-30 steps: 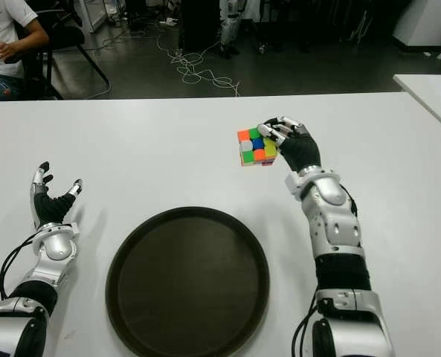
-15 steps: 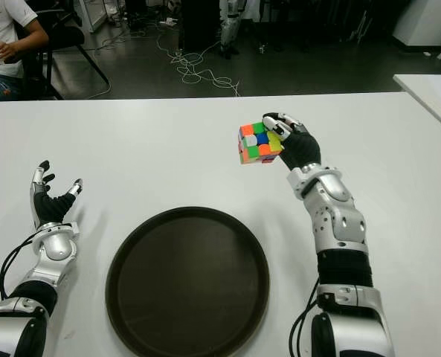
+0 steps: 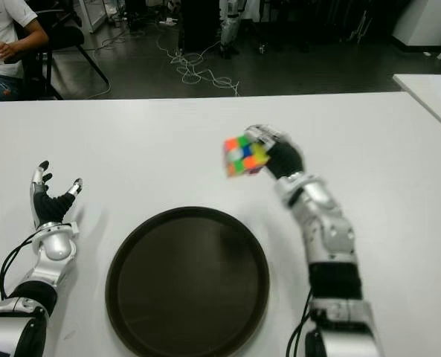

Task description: Pick up the Rubik's Cube and put it in the plate

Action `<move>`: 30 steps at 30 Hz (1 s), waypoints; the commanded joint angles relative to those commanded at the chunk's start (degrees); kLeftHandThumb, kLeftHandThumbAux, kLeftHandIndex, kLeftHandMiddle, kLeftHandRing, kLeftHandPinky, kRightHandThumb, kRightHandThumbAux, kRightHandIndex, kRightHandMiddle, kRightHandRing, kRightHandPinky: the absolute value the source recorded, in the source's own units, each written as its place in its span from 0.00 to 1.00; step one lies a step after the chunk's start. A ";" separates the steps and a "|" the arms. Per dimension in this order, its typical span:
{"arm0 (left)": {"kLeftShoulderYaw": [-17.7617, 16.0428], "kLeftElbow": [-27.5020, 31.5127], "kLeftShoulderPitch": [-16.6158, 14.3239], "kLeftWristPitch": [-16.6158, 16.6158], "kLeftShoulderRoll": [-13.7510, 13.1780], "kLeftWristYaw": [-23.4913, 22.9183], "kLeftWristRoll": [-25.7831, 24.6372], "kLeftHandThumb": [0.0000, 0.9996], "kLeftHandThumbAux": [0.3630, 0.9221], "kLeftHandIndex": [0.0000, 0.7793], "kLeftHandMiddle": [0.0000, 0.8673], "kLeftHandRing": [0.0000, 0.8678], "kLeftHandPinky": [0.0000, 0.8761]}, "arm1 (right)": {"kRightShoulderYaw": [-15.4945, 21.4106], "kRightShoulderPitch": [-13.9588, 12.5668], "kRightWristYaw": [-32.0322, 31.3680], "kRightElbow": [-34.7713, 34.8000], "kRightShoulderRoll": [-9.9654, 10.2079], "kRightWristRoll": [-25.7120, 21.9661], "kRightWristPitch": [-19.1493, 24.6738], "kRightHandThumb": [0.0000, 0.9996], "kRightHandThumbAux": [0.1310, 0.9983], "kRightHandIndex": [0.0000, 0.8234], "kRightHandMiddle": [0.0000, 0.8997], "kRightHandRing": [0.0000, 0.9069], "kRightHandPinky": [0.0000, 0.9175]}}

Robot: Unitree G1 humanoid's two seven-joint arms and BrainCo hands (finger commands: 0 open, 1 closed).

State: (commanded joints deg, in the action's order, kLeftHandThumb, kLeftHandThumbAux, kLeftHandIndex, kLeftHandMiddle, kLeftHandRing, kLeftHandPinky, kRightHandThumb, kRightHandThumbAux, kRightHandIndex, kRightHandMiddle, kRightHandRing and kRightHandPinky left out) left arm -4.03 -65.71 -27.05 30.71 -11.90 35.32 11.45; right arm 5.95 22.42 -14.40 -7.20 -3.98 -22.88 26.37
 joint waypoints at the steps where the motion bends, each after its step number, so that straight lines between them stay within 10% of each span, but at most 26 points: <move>1: 0.00 0.01 0.00 -0.04 0.00 -0.01 0.01 0.00 0.70 0.11 0.13 0.11 0.08 | -0.19 -0.13 -0.07 0.47 0.00 -0.07 0.49 0.70 0.68 0.53 0.87 0.87 0.86; 30: 0.19 0.28 0.09 0.19 0.23 0.41 0.27 0.00 0.72 0.12 0.14 0.14 0.13 | -10.68 -2.21 -10.76 2.47 -4.85 8.03 -2.17 0.71 0.68 0.53 0.87 0.87 0.87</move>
State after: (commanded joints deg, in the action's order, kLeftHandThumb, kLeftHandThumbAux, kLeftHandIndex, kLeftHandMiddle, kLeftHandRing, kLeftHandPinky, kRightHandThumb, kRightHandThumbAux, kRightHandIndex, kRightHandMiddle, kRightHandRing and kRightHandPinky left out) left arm -3.84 -65.44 -26.95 30.90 -11.67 35.73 11.72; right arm -4.73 20.22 -25.16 -4.73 -8.83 -14.86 24.20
